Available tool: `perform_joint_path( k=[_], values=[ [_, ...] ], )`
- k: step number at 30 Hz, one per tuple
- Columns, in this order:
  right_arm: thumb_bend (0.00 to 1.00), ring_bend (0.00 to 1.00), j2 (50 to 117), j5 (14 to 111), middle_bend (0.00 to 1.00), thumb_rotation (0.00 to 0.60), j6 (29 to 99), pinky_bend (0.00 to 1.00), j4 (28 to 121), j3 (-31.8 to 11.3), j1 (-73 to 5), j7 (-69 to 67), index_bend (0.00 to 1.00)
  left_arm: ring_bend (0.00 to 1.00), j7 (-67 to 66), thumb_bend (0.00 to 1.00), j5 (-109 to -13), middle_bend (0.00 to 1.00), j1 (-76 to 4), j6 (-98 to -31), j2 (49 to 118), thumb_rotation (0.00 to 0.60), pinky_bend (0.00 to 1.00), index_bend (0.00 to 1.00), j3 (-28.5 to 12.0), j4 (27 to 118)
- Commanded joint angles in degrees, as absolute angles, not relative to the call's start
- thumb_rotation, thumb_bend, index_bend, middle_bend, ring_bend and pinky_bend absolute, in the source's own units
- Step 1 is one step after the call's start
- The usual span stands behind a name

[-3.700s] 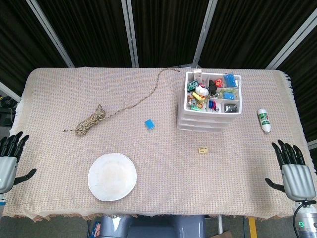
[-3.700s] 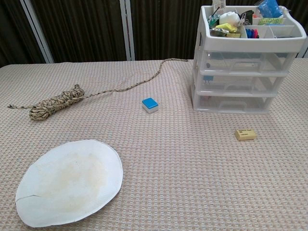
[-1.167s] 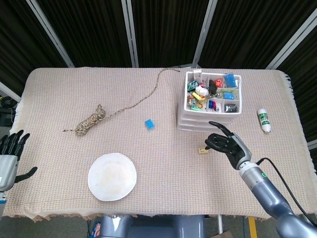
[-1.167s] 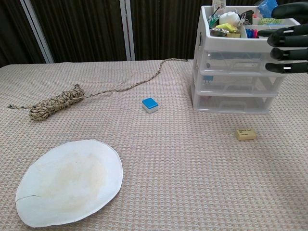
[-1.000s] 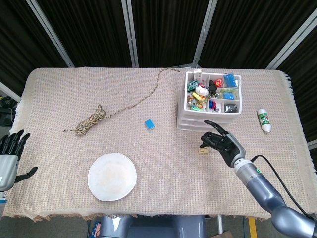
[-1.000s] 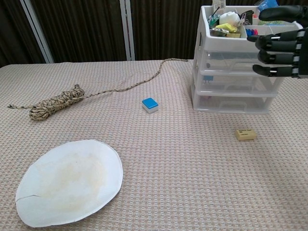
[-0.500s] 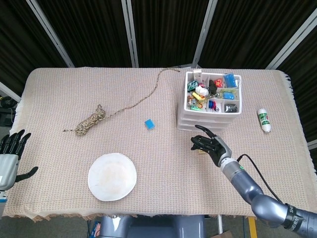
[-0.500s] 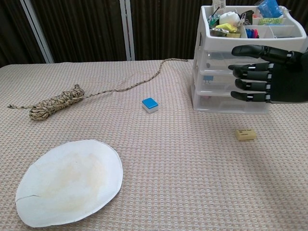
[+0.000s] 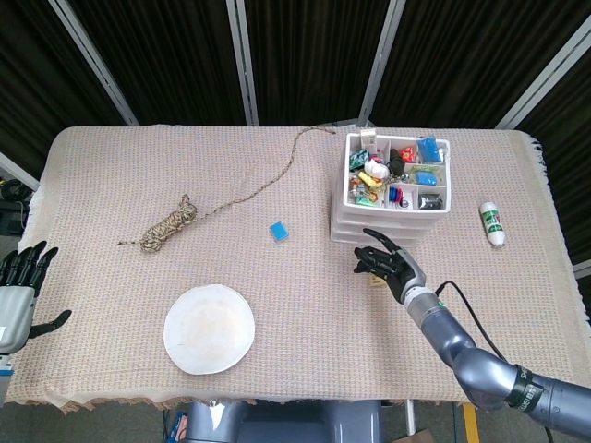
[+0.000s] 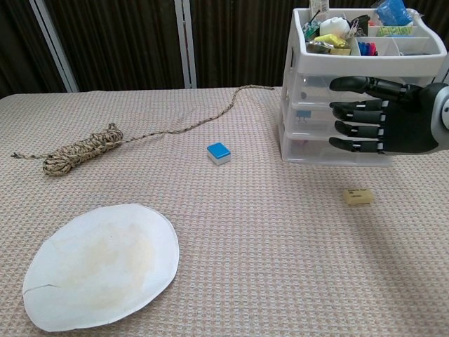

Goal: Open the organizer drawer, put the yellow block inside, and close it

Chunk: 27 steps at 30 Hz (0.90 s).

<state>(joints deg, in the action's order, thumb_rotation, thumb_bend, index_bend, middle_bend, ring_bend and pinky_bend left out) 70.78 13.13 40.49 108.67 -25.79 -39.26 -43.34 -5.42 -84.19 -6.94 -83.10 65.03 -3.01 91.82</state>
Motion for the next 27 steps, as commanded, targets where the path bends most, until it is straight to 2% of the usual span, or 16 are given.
perform_joint_path(
  k=[1, 6, 20, 27],
  values=[
    [0.14, 0.55, 71.1, 12.5, 0.59, 0.600, 41.6, 0.47, 108.6, -26.0, -39.1, -42.9, 0.18, 0.00, -5.4, 0.21, -84.1, 0.00, -7.0, -83.0, 65.0, 0.600, 0.00, 0.01, -3.0, 91.9],
    [0.14, 0.55, 71.5, 11.0, 0.59, 0.600, 42.5, 0.47, 108.2, -26.7, -38.8, -42.5, 0.18, 0.00, -5.6, 0.21, -84.0, 0.00, -6.9, -83.1, 65.1, 0.600, 0.00, 0.01, -3.0, 92.0],
    [0.15, 0.55, 72.8, 6.9, 0.59, 0.600, 52.0, 0.47, 108.9, -27.7, -39.6, -36.8, 0.18, 0.00, -5.5, 0.21, -83.9, 0.00, -6.9, -83.1, 65.0, 0.600, 0.00, 0.01, -3.0, 92.1],
    [0.15, 0.55, 73.7, 5.6, 0.59, 0.600, 51.7, 0.47, 108.4, -29.4, -39.6, -35.2, 0.18, 0.00, -5.5, 0.21, -83.9, 0.00, -7.0, -83.0, 65.0, 0.600, 0.00, 0.01, -3.0, 92.1]
  ],
)
